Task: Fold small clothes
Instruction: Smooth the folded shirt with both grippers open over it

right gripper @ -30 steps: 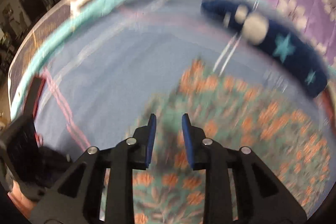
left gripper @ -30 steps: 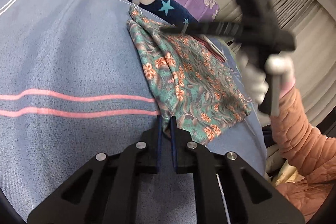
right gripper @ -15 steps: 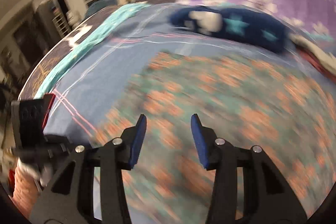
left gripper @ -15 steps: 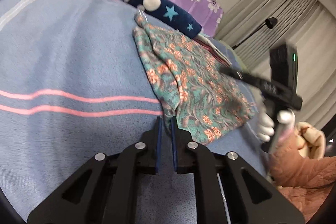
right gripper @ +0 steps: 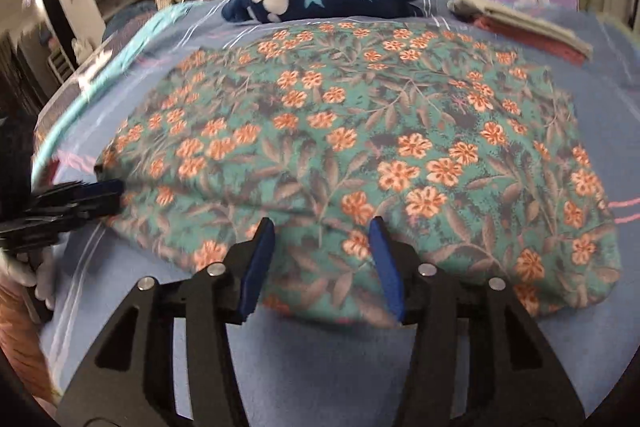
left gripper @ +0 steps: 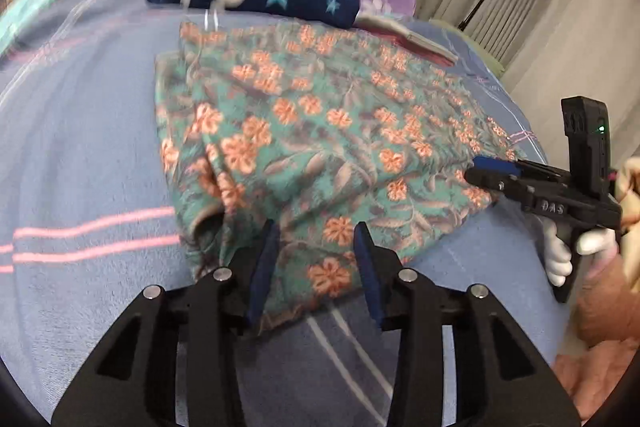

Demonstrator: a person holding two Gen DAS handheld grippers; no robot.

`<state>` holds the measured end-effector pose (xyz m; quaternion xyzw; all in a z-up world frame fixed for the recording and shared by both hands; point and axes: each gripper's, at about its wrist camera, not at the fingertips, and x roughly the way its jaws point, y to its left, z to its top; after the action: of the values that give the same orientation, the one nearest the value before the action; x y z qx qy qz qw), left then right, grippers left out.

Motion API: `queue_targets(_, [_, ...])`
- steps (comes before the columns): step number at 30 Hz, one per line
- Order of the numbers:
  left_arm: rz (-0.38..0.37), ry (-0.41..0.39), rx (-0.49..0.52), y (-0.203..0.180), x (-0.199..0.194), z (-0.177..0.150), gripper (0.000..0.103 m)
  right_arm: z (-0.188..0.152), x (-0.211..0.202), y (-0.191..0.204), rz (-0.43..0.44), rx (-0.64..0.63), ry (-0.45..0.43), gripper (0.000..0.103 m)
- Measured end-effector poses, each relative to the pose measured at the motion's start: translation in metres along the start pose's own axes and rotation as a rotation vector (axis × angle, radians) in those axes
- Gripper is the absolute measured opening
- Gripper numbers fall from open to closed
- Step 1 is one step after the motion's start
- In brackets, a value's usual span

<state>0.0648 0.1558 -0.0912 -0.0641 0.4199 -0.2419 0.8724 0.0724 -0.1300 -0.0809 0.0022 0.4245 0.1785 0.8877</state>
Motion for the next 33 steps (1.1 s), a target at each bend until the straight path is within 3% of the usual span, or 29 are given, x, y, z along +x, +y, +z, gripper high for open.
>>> queue_targets(6, [0.046,0.016,0.015,-0.009,-0.009,-0.005,0.042,-0.022,-0.012,-0.007,0.021,0.018,0.014,0.053])
queue_targets(9, [0.022,0.008,-0.014,-0.01,-0.018,-0.005,0.042,-0.028,-0.02,-0.006,0.038,0.009,0.013,0.055])
queue_targets(12, [0.004,-0.052,-0.044,-0.007,-0.031,0.004,0.045,-0.029,-0.03,-0.007,0.047,0.018,0.005,0.055])
queue_targets(15, [0.053,-0.1,-0.092,0.007,-0.042,0.014,0.048,-0.026,-0.039,-0.01,0.063,0.035,-0.025,0.055])
queue_targets(21, [0.094,-0.033,-0.122,0.023,-0.028,0.004,0.048,-0.025,-0.081,-0.076,-0.091,0.16,-0.132,0.054])
queue_targets(24, [0.107,-0.015,-0.086,0.02,-0.024,-0.008,0.048,-0.038,-0.091,-0.138,-0.186,0.325,-0.11,0.038])
queue_targets(25, [0.113,-0.018,-0.077,0.019,-0.024,-0.01,0.048,-0.044,-0.091,-0.157,-0.168,0.384,-0.091,0.038])
queue_targets(27, [0.119,-0.017,-0.079,0.019,-0.024,-0.011,0.048,-0.052,-0.084,-0.179,-0.052,0.459,-0.062,0.038])
queue_targets(28, [0.126,-0.014,-0.076,0.018,-0.023,-0.011,0.048,-0.053,-0.081,-0.18,-0.014,0.464,-0.06,0.044])
queue_targets(30, [0.152,-0.007,-0.052,0.014,-0.021,-0.012,0.048,-0.049,-0.072,-0.174,0.014,0.428,-0.069,0.046])
queue_targets(32, [0.17,-0.004,-0.037,0.01,-0.02,-0.013,0.048,-0.044,-0.063,-0.171,-0.052,0.394,-0.057,0.016])
queue_targets(33, [0.177,-0.004,-0.031,0.009,-0.019,-0.013,0.048,-0.043,-0.061,-0.172,-0.093,0.401,-0.055,0.009])
